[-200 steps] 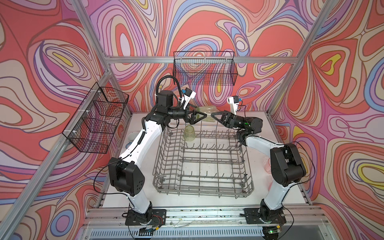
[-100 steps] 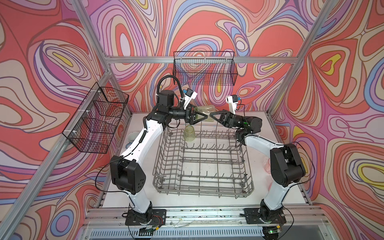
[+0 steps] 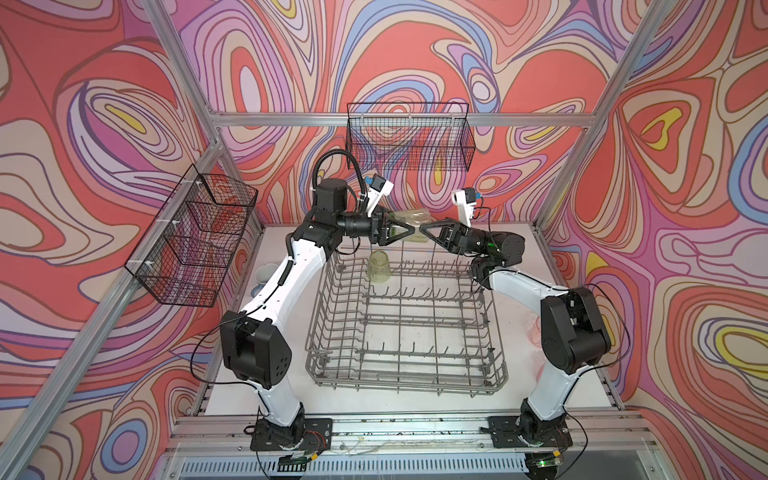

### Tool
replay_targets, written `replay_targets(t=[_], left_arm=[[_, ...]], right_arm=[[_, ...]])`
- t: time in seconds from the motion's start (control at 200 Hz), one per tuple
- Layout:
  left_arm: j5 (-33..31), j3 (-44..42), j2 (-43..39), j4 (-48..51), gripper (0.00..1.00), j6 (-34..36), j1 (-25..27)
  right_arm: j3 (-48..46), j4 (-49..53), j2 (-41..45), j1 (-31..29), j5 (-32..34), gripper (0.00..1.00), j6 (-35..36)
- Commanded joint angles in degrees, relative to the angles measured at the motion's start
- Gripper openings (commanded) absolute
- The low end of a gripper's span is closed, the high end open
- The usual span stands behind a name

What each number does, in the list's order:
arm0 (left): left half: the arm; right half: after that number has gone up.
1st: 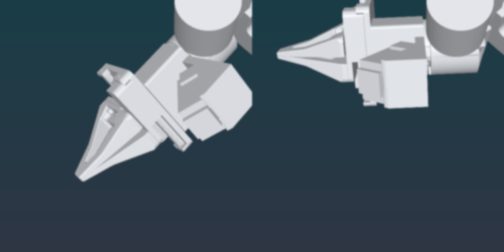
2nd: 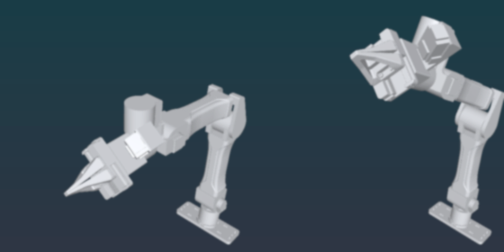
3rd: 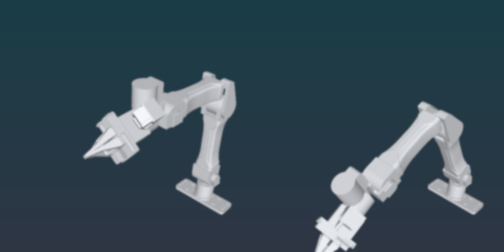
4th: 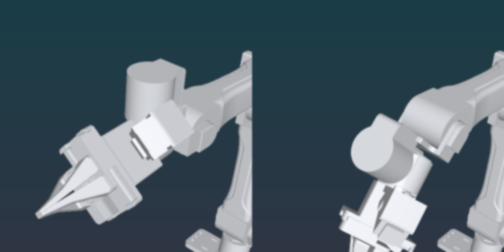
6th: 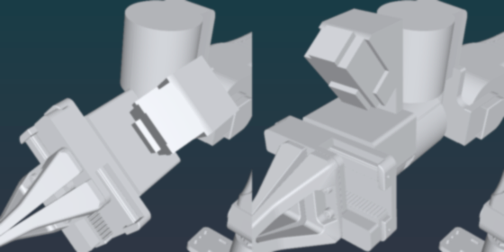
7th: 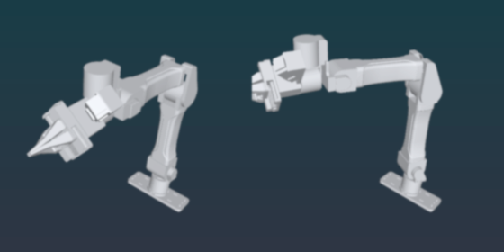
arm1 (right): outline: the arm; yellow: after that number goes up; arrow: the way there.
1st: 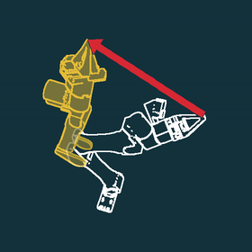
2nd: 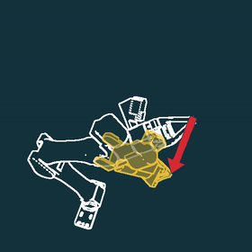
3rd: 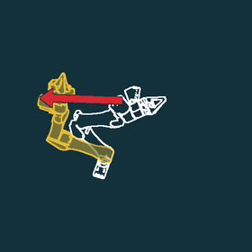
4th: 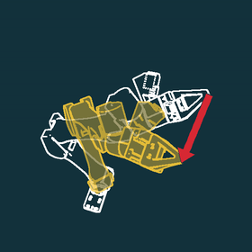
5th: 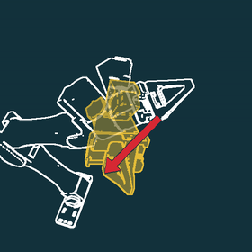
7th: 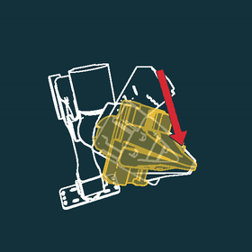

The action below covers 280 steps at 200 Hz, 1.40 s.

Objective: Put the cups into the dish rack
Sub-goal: 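Grasp the green glass with the left gripper beside the right gripper, then open the right gripper and pull it back from the glass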

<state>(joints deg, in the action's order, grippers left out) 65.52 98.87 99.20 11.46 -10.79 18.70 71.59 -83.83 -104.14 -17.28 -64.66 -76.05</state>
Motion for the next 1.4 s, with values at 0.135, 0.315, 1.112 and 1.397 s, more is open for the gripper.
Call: replay_targets(t=[0.135,0.315,1.112,1.397], left_arm=[[-5.0,-2.5,-0.4,-4.9,0.66,-1.5,-0.2],[-7.8,-4.2,-0.8,-6.2,0.65,-2.5,-0.2],[-20.3,-7.1,-4.1,0.8,0.68,-0.7,-0.2],[-24.0,-6.4,-3.8,3.2,0.68,-1.3,-0.3]], right_arm=[[1.3,-1.6,-1.4,-0.4,1.1,0.20,0.4],[0.5,-1.7,-1.4,-0.4,2.5,0.33,1.2],[-5.2,19.7,2.3,3.5,13.8,0.42,16.7],[-8.7,30.4,8.0,5.5,22.2,0.43,22.9]])
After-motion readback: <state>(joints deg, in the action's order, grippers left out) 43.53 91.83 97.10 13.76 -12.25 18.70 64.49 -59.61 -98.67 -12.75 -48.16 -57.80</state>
